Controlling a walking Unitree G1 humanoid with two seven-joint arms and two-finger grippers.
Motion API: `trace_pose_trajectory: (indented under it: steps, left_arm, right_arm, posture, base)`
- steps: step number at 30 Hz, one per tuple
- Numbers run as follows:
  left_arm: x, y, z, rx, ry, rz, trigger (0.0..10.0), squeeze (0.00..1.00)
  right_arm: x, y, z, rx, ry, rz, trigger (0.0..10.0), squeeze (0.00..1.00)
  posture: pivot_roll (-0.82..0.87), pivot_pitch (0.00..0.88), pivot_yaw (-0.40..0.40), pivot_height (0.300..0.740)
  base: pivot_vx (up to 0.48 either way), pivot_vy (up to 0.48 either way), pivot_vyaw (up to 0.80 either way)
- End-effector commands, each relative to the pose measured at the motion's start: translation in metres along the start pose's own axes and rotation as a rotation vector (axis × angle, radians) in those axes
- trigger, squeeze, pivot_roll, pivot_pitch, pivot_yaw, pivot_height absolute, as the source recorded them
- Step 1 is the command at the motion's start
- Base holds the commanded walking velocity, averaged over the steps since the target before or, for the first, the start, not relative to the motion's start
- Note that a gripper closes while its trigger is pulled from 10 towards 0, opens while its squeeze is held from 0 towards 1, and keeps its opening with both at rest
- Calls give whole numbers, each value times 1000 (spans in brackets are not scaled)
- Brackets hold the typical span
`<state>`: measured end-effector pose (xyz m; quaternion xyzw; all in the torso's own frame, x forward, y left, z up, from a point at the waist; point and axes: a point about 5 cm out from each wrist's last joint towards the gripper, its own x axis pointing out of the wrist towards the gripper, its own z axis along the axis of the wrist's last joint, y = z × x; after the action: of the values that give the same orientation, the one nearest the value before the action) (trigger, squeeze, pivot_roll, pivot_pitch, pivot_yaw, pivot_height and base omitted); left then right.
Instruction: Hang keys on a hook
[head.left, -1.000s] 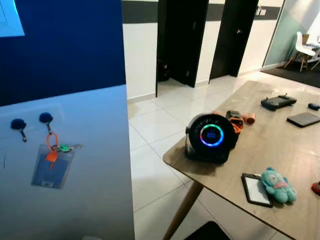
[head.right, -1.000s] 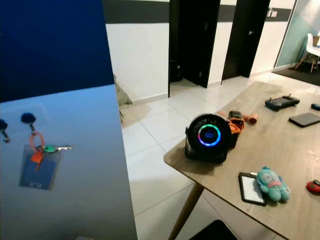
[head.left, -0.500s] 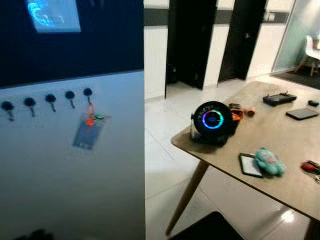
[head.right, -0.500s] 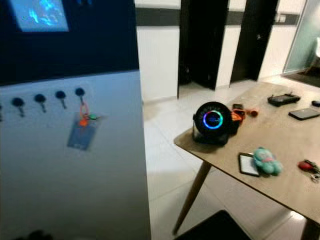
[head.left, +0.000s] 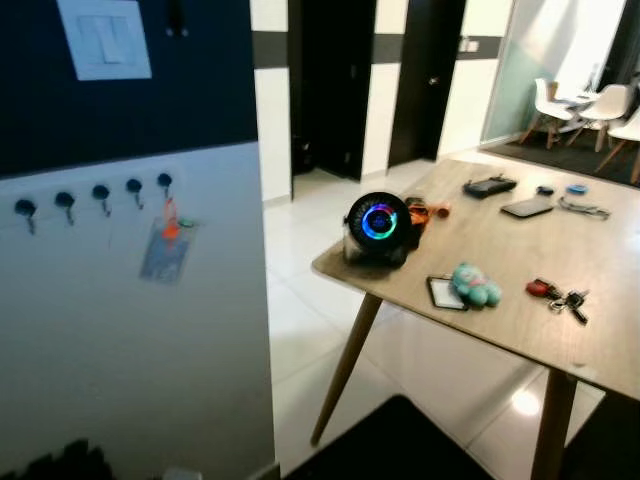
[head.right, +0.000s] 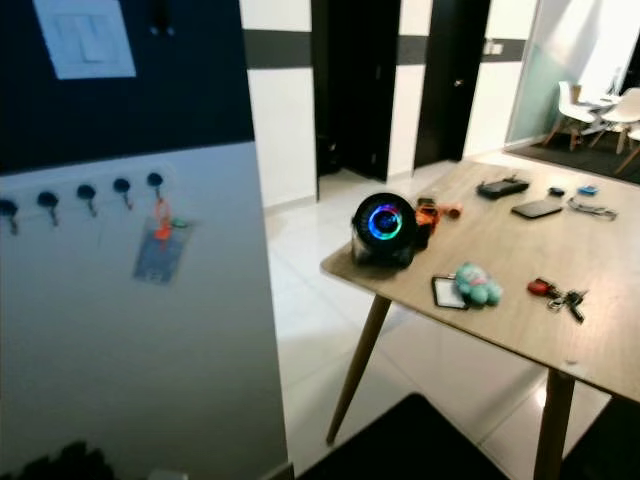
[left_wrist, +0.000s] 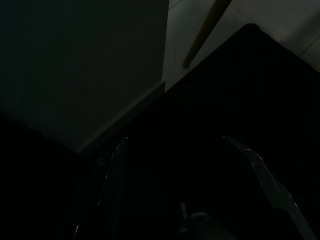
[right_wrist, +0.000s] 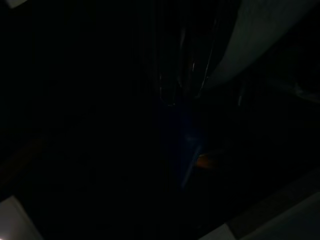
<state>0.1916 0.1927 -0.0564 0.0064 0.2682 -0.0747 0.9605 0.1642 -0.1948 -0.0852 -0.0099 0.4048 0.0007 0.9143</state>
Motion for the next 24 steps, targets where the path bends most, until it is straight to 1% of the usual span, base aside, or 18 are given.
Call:
trace_pose_trajectory:
  steps: [1,5,14,24]
  left_arm:
    - [-2,2,-1,14,5,1,10000,0]
    - [-2,2,-1,15,2,3,10000,0]
    - [-2,3,-2,10,2,24,10000,0]
    - [-3,8,-2,3,7,74,10000,0]
  right_arm:
    - [1,2,5,-20,-23,12,10000,0]
    - [1,3,5,-26,-23,17,10000,0]
    - [1,5,5,-44,-23,26,10000,0]
    - [2,5,7,-57,-27,34,10000,0]
  posture:
    - [68,52,-18,740]
    - [68,55,-18,740]
    - [67,53,-19,740]
    - [67,52,-25,740]
  base:
    - [0,0,0]
    - [0,0,114]
    - [0,0,800]
    - [0,0,800]
